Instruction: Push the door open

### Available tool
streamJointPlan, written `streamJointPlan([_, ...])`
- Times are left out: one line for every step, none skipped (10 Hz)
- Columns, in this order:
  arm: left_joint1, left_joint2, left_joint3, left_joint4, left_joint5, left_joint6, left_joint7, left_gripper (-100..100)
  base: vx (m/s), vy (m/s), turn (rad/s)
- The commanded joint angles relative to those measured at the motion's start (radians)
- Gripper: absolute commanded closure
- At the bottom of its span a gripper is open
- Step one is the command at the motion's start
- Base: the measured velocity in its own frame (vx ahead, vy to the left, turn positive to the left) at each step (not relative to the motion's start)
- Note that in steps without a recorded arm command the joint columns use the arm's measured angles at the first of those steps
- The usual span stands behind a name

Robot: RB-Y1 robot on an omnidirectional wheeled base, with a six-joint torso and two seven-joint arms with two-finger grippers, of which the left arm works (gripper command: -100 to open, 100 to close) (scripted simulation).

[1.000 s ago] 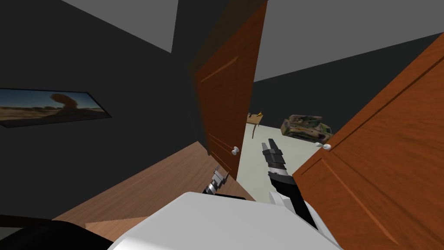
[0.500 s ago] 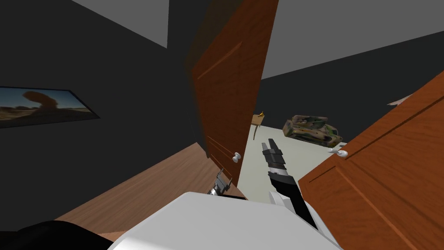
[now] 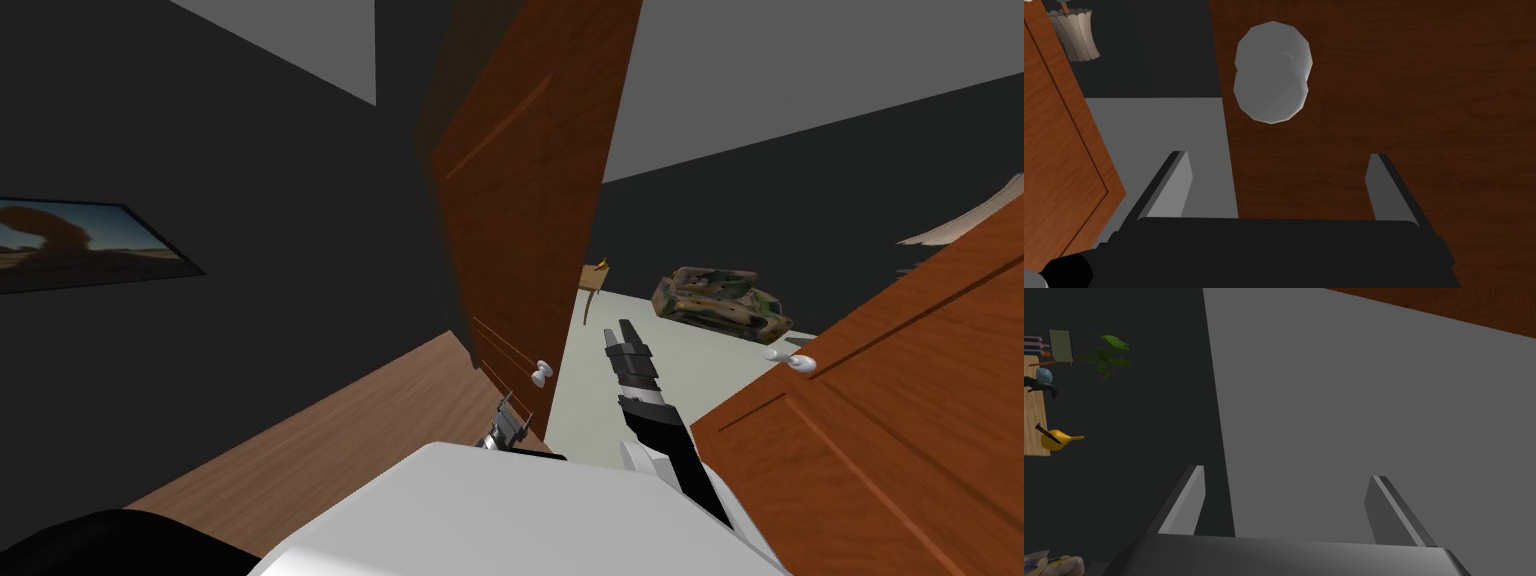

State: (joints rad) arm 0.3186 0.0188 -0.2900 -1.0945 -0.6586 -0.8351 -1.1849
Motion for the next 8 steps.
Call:
streamJointPlan([-0.008, 0.008, 0.002, 0.002, 0.002, 0.006, 0.004, -100, 0.163, -0.121, -0.018])
streamJointPlan([-0.015, 0.005, 0.003, 0.005, 0.004, 0.012, 0.006, -100, 0.203, -0.161, -0.02])
streamJointPlan([-0.021, -0.005, 0.004, 0.008, 0.005, 0.017, 0.007, -100, 0.196, -0.167, -0.016])
streamJointPlan([-0.026, -0.02, 0.006, 0.011, 0.007, 0.021, 0.008, -100, 0.152, -0.131, -0.007])
streamJointPlan([-0.031, -0.042, 0.007, 0.013, 0.008, 0.025, 0.009, -100, 0.135, -0.12, -0.017])
streamJointPlan([-0.029, -0.031, 0.005, 0.011, 0.007, 0.023, 0.008, -100, 0.065, -0.057, 0.004])
streamJointPlan([-0.029, -0.031, 0.005, 0.011, 0.007, 0.023, 0.008, 100, -0.008, 0.005, -0.002])
streamJointPlan([-0.029, -0.031, 0.005, 0.011, 0.007, 0.023, 0.008, 100, -0.031, 0.02, -0.008])
